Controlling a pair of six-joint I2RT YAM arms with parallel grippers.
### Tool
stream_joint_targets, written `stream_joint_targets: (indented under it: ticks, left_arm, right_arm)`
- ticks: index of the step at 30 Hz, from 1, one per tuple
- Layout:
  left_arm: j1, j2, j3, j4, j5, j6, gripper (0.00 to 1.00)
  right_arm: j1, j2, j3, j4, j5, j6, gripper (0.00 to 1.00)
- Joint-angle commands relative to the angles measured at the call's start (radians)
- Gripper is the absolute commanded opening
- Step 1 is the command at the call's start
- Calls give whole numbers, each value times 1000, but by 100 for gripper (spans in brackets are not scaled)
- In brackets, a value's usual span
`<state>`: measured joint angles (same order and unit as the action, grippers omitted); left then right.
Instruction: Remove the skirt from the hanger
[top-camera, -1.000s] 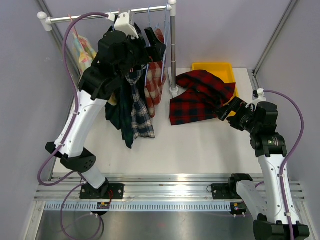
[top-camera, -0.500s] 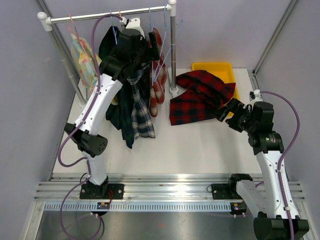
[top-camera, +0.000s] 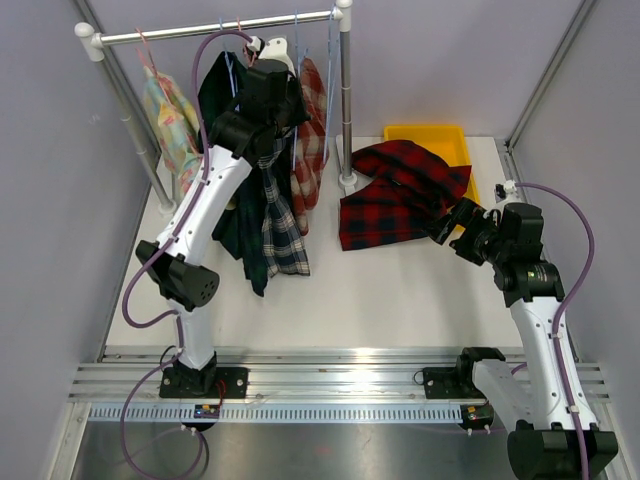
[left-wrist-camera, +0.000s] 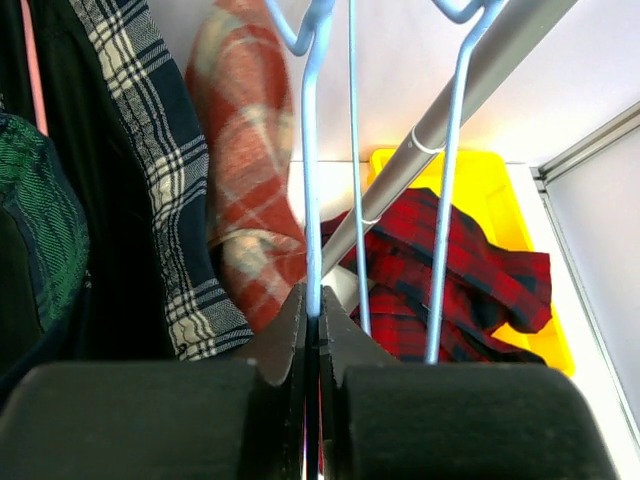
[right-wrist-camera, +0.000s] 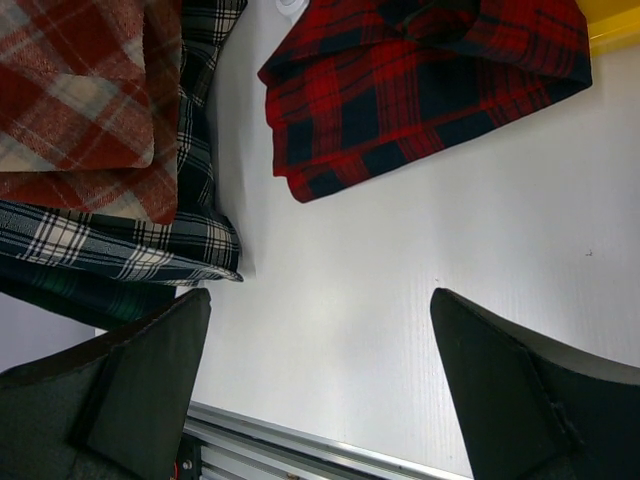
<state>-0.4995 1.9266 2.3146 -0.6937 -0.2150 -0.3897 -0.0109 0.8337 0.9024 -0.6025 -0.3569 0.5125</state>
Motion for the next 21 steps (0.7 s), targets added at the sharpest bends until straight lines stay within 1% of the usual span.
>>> stream_joint_targets:
  ticks: [1,5,9,10,12,15,16,17,20,21]
  left_arm:
    - [4,-44,18,60,9,-2,0]
    - [-14,-55,86,-1,9,28,0]
    - [-31,-119,126,-21,-9,34,0]
    - [-36,-152,124,-23,-9,31,0]
    - [-40,-176,124,-29,-9,20,0]
    - [-50,-210,124,-55,-9,6,0]
    - [-57,-215,121,-72,-9,3,0]
    - [-62,-227,109,-78,-9,2,0]
    - [-92,-245,77,-96,-20,-1,0]
    - [-99,-253,60,-104,-21,-6,0]
  right_arm:
    - [5,-15,4,35,7,-14,99]
    - [5,-8,36,41,-7,3,100]
    - [6,-1,101,78,-76,14,99]
    - [38,1,116,89,-92,17,99]
    - [55,14,179,106,-116,17,100]
    - [150,60,303,64,-36,-15,99]
    - [185,76,338,43,48,-32,99]
    - [277,94,407,0,97,-61,99]
    - [402,149,512,-64,263,-97,99]
    - [483,169,527,-71,301,-98,100]
